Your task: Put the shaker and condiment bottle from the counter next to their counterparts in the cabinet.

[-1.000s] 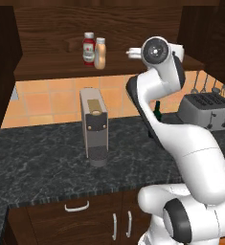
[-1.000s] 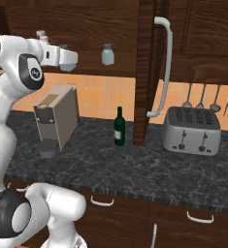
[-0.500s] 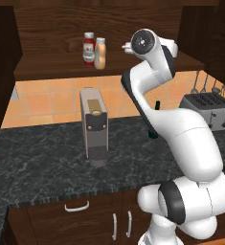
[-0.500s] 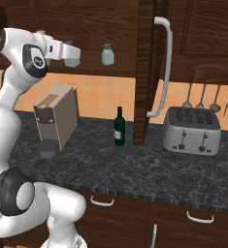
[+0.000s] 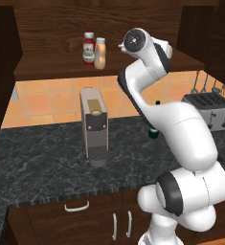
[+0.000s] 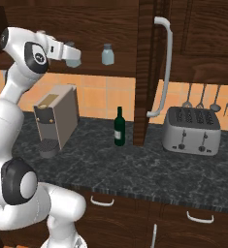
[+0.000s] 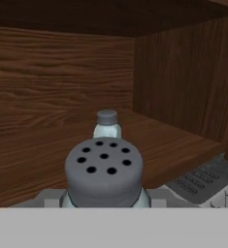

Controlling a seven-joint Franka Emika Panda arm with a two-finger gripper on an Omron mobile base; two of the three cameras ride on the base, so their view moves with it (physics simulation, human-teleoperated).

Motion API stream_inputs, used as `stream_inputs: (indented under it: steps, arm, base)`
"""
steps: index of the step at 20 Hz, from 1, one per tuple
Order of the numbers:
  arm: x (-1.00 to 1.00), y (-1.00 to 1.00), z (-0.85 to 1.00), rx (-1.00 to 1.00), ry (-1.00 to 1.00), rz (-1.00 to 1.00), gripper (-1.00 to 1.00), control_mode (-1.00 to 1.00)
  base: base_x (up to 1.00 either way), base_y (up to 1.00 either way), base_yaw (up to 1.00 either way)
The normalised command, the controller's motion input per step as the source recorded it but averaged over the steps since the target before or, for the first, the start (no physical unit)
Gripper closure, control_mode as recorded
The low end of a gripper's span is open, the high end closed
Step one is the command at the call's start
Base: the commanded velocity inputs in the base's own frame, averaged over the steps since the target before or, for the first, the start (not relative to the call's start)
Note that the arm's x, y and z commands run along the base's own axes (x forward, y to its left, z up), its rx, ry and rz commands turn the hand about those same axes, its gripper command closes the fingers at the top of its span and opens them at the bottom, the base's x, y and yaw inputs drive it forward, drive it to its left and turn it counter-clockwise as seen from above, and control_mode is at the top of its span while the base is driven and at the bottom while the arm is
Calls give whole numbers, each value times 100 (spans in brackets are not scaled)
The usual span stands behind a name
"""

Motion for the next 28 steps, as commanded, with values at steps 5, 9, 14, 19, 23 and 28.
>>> stream_inputs:
  steps: [5,9,14,19,23,28]
  arm:
    - [6,-9,-8,1,-1,0,100,-100]
    - [17,0,-5,0,0,0,100,-100]
    - [25,-3,-4,0,0,0,100,-100]
    - [25,0,-11,0,0,0,100,-100]
    - [28,-5,-8,0,0,0,100,-100]
    - [33,-12,-5,0,0,0,100,-100]
  base:
    - [0,0,0]
    - [0,0,0]
    - [0,0,0]
    - [0,0,0]
    - [0,0,0]
    - [0,0,0]
